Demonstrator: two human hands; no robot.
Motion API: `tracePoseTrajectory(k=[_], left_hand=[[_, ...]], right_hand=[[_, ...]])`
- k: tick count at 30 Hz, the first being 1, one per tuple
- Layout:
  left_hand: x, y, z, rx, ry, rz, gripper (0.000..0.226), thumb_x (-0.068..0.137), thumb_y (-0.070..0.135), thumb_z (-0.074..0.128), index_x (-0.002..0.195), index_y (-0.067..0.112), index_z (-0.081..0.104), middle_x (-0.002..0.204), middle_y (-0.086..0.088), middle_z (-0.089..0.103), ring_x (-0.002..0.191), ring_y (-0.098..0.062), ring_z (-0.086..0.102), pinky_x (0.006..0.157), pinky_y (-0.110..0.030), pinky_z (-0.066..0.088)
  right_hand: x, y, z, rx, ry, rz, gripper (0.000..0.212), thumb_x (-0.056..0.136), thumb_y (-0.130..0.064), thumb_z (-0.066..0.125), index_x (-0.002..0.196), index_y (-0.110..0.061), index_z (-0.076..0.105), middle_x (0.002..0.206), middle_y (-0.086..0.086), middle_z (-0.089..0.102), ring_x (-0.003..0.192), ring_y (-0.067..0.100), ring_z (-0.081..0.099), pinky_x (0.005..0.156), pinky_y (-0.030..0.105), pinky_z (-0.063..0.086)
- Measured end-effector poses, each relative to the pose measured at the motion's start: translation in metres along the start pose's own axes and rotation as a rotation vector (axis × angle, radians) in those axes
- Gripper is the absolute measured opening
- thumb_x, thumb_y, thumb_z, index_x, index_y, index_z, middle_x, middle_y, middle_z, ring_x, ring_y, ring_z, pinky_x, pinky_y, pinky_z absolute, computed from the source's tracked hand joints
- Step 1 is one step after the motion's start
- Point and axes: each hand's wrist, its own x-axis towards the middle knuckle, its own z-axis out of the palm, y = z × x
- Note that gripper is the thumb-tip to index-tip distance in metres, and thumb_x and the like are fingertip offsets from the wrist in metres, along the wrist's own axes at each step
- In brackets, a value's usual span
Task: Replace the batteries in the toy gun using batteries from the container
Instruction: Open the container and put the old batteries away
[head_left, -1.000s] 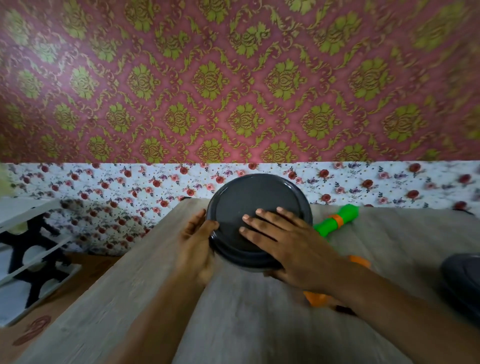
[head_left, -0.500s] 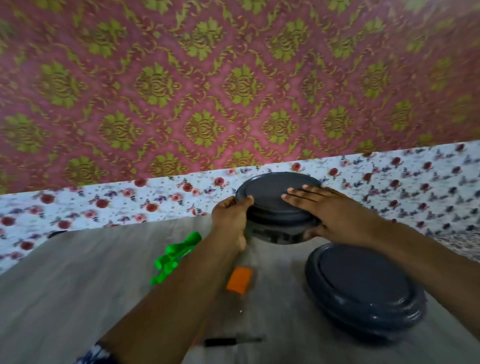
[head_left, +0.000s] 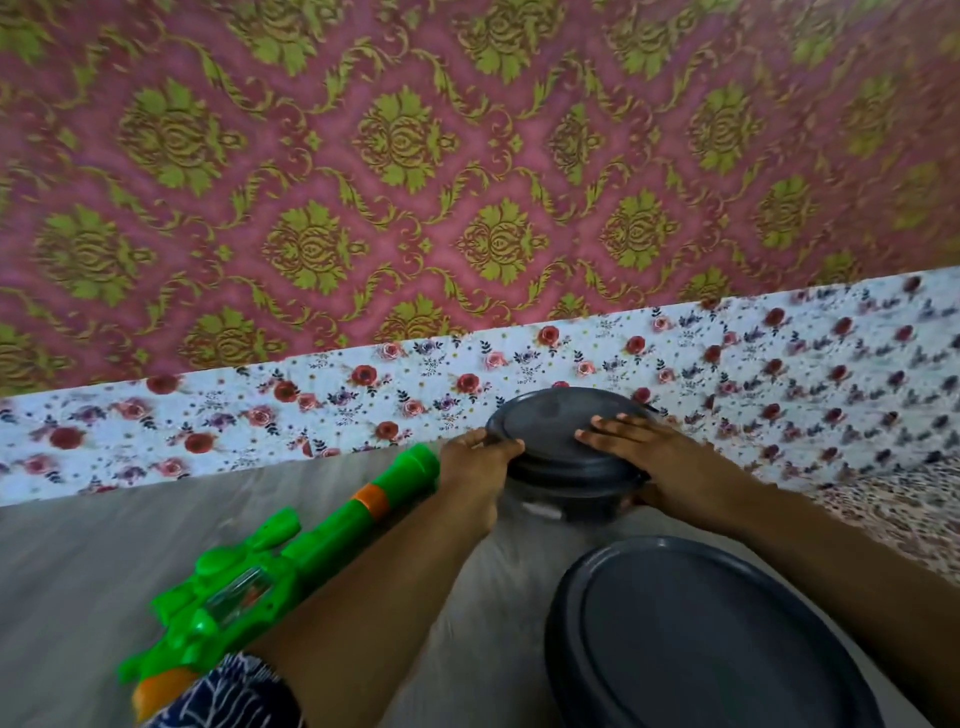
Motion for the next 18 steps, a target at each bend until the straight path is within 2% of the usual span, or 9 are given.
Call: tracePoseTrajectory(k=[3,6,9,12,14,16,17,18], left_hand=[[0.008,-0.007,0.002,-0.001,0.026,0.006,0.045,0.078,-0.006,0.070,0.119,-0.005,0.053,0.119,-0.022,0.062,0.108,-0.032,0.061,0.099,-0.040,0.048],[0.011,-0.010,0.003,0.037,0.010,0.035,0.035,0.080,0.001,0.070,0.112,0.004,0.054,0.114,-0.014,0.062,0.102,-0.026,0.060,0.093,-0.034,0.049],[0.009,-0.011,0.002,0.106,-0.017,0.040,0.035,0.084,0.010,0.068,0.116,0.007,0.053,0.110,-0.007,0.061,0.101,-0.023,0.059,0.088,-0.032,0.049],[-0.004,-0.009,0.000,0.179,-0.061,0.031,0.029,0.084,0.013,0.068,0.110,0.001,0.062,0.108,-0.015,0.067,0.103,-0.029,0.063,0.089,-0.038,0.052],[-0.019,-0.010,-0.002,0.199,-0.069,0.029,0.024,0.084,0.013,0.067,0.105,0.002,0.065,0.099,-0.011,0.069,0.098,-0.027,0.064,0.082,-0.035,0.053],[-0.038,-0.008,-0.004,0.194,-0.082,0.065,0.007,0.086,0.012,0.065,0.090,0.007,0.065,0.084,-0.005,0.064,0.089,-0.022,0.060,0.070,-0.028,0.046],[-0.051,-0.007,-0.006,0.173,-0.106,0.077,0.003,0.088,0.012,0.063,0.087,0.010,0.064,0.082,-0.003,0.062,0.086,-0.019,0.058,0.066,-0.025,0.043],[-0.062,-0.006,-0.010,0.158,-0.158,0.079,0.004,0.089,0.013,0.061,0.092,0.010,0.063,0.086,-0.002,0.063,0.085,-0.016,0.057,0.064,-0.024,0.041]], right_hand=[[0.006,0.004,0.008,0.039,0.004,0.012,0.078,0.083,-0.039,0.061,0.144,-0.037,0.011,0.157,-0.004,0.007,0.145,0.015,0.006,0.117,0.031,0.007],[0.008,0.008,0.010,0.092,0.024,0.048,0.078,0.082,-0.038,0.062,0.143,-0.040,0.013,0.158,-0.001,0.005,0.145,0.018,0.003,0.117,0.034,0.008],[0.008,0.005,0.010,0.059,-0.009,0.070,0.082,0.082,-0.038,0.063,0.144,-0.038,0.008,0.158,0.002,0.001,0.145,0.021,0.000,0.117,0.035,0.009],[0.005,-0.001,0.001,-0.017,-0.071,0.111,0.092,0.081,-0.029,0.067,0.146,-0.033,0.002,0.158,0.003,-0.002,0.145,0.022,0.000,0.116,0.035,0.010],[-0.002,-0.009,-0.008,-0.094,-0.075,0.126,0.095,0.082,-0.020,0.067,0.147,-0.029,-0.002,0.158,0.005,-0.003,0.145,0.023,0.001,0.116,0.035,0.011],[-0.012,-0.019,-0.020,-0.109,-0.030,0.142,0.091,0.085,-0.017,0.062,0.147,-0.028,-0.004,0.158,0.005,-0.002,0.145,0.024,0.005,0.116,0.038,0.015],[-0.019,-0.025,-0.026,-0.096,0.002,0.145,0.088,0.087,-0.018,0.060,0.147,-0.027,-0.004,0.158,0.004,0.000,0.144,0.025,0.009,0.116,0.040,0.019],[-0.026,-0.031,-0.031,-0.071,0.032,0.145,0.086,0.088,-0.021,0.058,0.147,-0.027,-0.004,0.158,0.004,0.003,0.143,0.027,0.016,0.114,0.042,0.026]])
